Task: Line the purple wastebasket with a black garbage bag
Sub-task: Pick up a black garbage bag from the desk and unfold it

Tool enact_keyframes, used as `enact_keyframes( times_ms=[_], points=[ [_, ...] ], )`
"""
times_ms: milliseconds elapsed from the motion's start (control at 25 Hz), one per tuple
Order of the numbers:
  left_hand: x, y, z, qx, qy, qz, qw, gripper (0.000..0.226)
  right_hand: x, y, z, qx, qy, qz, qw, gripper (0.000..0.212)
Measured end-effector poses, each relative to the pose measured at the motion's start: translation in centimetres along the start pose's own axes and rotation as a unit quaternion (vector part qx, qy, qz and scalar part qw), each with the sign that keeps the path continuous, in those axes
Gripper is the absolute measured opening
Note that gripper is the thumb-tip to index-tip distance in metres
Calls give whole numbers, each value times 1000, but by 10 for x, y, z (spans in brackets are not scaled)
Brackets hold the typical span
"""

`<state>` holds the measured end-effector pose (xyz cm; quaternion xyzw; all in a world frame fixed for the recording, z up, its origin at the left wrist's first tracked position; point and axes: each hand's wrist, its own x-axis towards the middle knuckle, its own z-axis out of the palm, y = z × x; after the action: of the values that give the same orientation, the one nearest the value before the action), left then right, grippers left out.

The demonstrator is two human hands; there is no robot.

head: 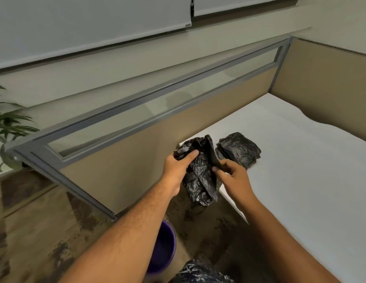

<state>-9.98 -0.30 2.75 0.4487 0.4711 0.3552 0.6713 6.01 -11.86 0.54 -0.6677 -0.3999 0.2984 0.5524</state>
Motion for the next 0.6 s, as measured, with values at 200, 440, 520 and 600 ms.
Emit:
enact_keyframes(
  times_ms=[200,440,520,600],
  points=[
    [-4,4,-56,48,4,-48,998,73,-26,-8,31,166,94,121,974,20],
    [-17,-16,-100,76,11,-80,994,22,-59,-23,53,344,179,172,906,23],
    [-25,-21,-106,109,22,-29,993,29,-70,-23,55,364,197,189,890,22],
    [-35,-23,-105,124,17,38,991,25,-80,-20,57,360,210,212,884,22]
  ],
)
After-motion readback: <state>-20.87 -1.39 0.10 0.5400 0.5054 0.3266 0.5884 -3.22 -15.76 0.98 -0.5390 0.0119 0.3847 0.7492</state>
